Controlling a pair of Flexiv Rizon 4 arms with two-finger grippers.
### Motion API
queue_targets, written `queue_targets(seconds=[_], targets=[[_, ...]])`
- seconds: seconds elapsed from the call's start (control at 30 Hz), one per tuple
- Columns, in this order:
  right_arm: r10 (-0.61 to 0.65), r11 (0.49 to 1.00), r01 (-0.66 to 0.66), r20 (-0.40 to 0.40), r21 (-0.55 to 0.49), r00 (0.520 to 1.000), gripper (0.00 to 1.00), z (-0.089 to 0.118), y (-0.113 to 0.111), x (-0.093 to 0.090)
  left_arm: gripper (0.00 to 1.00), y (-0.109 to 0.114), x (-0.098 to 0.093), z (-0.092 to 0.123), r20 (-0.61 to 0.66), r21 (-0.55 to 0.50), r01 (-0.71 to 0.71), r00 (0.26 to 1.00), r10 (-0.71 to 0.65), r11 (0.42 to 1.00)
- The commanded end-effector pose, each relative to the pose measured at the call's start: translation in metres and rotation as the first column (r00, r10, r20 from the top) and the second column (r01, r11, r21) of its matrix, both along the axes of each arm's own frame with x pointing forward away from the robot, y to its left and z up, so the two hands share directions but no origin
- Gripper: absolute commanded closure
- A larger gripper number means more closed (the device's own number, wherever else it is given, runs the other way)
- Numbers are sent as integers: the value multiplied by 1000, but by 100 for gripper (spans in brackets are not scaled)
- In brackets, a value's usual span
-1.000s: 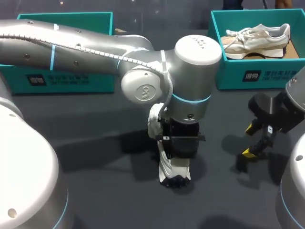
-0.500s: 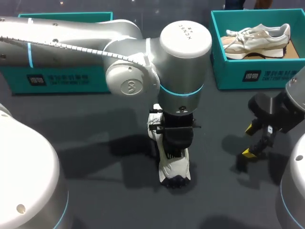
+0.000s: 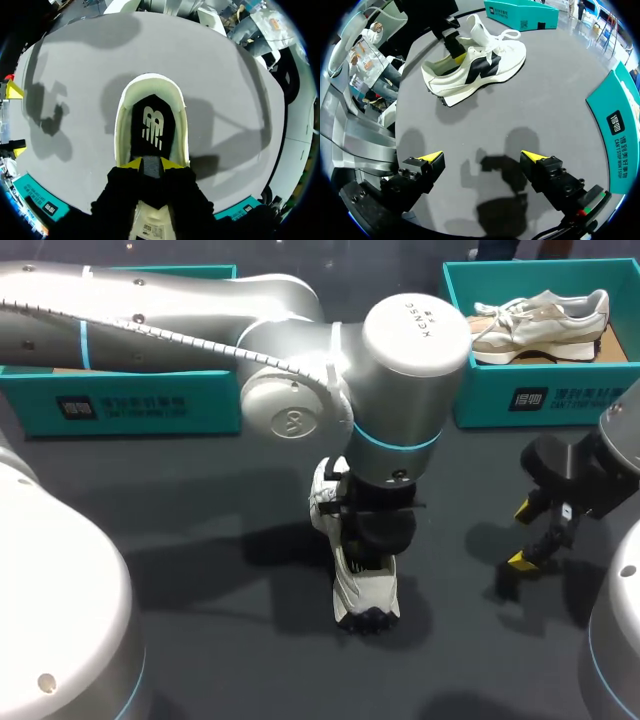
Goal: Take the shoe out of the shoebox, open the shoe tongue, remove and reinsert the insole, then place the shoe into the shoebox
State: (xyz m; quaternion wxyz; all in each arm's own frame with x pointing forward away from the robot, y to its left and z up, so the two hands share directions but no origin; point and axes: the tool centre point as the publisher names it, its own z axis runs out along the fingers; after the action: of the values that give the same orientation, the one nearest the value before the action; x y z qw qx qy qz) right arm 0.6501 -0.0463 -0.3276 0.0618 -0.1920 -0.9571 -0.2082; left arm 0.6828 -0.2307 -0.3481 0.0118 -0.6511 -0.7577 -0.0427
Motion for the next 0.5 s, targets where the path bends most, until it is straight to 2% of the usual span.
queue_targets(seconds=[0.03, 0.13, 0.33, 0.43, 0.5], targets=[[-1, 1000, 1, 3, -2, 1000, 0, 1, 0, -2, 64, 5, 0, 2, 4, -4, -8, 1000, 8, 1000], [-1, 1000, 1, 3, -2, 1000, 0, 1, 0, -2, 53, 9, 1, 2, 5, -2, -20, 1000, 20, 1000], [-1, 1000, 1, 3, -2, 1000, 0, 1, 0, -2, 51, 16, 1, 5, 10, 2, -33, 999, 33, 999], [-1, 1000, 1, 3, -2, 1000, 0, 1, 0, -2, 2, 17, 0, 3, 7, 16, -34, 999, 34, 999], [-1, 1000, 1, 3, -2, 1000, 0, 1, 0, -2, 0, 18, -1, 0, -2, 25, -29, 1000, 29, 999]])
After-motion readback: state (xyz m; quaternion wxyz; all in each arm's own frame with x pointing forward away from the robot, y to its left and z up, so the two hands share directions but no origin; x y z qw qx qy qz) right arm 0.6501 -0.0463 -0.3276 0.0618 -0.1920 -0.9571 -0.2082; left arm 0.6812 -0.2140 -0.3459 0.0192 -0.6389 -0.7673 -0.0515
